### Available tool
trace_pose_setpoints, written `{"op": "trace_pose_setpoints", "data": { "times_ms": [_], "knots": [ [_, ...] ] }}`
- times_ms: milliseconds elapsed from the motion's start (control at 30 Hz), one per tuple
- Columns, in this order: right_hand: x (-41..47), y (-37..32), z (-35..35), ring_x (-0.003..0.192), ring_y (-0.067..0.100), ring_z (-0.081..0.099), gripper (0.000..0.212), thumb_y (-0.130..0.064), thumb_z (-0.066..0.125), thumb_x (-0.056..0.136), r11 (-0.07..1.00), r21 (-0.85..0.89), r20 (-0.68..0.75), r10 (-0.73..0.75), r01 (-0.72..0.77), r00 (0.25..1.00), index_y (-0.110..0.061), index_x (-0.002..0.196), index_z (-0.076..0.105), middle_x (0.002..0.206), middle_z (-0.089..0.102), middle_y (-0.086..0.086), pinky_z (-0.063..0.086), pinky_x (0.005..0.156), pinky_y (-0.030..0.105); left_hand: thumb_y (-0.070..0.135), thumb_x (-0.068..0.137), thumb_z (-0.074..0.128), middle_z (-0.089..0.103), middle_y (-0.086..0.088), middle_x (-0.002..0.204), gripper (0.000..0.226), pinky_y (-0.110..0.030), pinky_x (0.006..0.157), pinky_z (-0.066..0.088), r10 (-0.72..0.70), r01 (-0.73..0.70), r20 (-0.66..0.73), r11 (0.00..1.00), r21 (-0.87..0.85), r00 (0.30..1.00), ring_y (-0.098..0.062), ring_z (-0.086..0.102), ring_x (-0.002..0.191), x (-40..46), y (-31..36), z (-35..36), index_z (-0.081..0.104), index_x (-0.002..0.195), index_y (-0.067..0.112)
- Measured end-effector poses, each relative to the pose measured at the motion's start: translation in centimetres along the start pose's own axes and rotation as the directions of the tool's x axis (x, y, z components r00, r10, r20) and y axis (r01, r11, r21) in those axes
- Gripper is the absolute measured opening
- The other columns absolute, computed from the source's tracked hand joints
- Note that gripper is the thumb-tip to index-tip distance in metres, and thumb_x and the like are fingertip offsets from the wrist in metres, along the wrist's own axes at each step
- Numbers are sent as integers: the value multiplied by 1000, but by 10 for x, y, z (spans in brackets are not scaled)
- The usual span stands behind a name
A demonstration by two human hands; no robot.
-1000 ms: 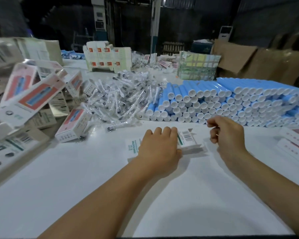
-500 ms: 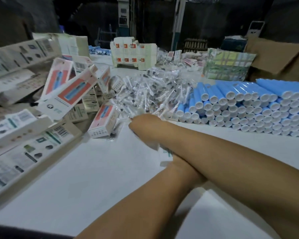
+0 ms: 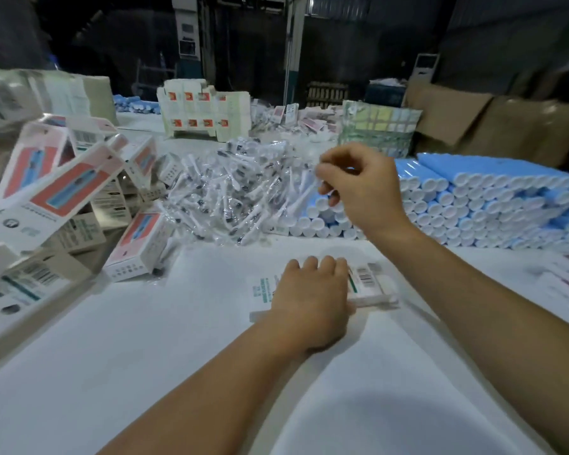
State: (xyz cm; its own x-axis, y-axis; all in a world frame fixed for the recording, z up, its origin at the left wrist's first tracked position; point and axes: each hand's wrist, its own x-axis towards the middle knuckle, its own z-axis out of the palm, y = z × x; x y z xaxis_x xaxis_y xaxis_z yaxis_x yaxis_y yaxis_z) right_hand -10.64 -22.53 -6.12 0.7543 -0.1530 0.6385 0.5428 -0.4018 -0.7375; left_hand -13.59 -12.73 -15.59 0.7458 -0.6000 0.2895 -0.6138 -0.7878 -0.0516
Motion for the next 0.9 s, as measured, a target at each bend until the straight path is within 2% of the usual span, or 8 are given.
{"op": "trace_pose_setpoints", "data": {
  "times_ms": [133,300,467,567,667,733,800,900],
  "knots": [
    [-33,33,-80,50,13,63,14,0,62,87,895,353,-310,388,-274,868,-10,77,61,54,63,-1,50,47,21,54,89,44,49,-3,124,61,-39,84,34,-21,18,-104,999,-31,994,-27,46,110,3,-2,2,31,135,16],
    [-71,69,-102,47,13,62,15,4,62,86,772,503,-408,608,-388,681,-7,79,56,63,59,10,51,45,22,57,91,38,46,0,128,62,-38,87,34,-52,48,-83,998,-47,995,-25,45,113,7,-6,3,27,139,18],
    [-72,72,-86,48,11,62,15,2,65,83,813,389,-405,573,-432,713,-8,75,57,62,61,8,50,45,23,58,93,36,43,1,135,67,-37,91,34,-99,94,-96,994,-54,990,-23,43,118,7,-9,0,19,145,19],
    [-78,72,-69,55,9,60,16,-6,71,78,859,177,-400,509,-480,763,-14,67,62,60,64,-2,49,59,27,58,92,35,42,1,136,69,-37,92,34,-89,84,-108,995,-46,990,-23,42,119,7,-7,1,18,146,19],
    [-83,66,-53,73,19,67,22,-18,72,80,874,67,-321,475,-481,819,-21,60,65,68,70,-2,55,76,42,58,92,36,44,1,134,69,-36,91,33,-60,56,-125,998,-36,990,-22,42,117,8,-1,3,20,146,18],
    [-84,65,-45,97,30,64,27,-30,64,88,872,-31,-248,467,-488,849,-28,61,64,88,71,2,50,88,50,57,91,37,45,1,133,69,-36,90,33,-71,65,-134,997,-49,988,-22,43,117,9,-1,3,22,146,18],
    [-83,62,-42,107,27,61,20,-33,53,95,885,-14,-241,449,-465,861,-30,76,59,96,71,2,47,94,47,57,91,37,44,1,134,69,-36,90,33,-82,73,-142,995,-63,986,-22,43,117,10,-3,4,22,146,18],
    [-87,59,-50,95,2,60,21,-23,45,99,933,74,-345,355,-352,869,-26,87,62,95,66,-11,47,87,26,58,91,36,44,1,135,69,-36,89,33,-95,85,-147,994,-75,985,-23,42,118,11,-7,3,21,146,19]
  ]
}}
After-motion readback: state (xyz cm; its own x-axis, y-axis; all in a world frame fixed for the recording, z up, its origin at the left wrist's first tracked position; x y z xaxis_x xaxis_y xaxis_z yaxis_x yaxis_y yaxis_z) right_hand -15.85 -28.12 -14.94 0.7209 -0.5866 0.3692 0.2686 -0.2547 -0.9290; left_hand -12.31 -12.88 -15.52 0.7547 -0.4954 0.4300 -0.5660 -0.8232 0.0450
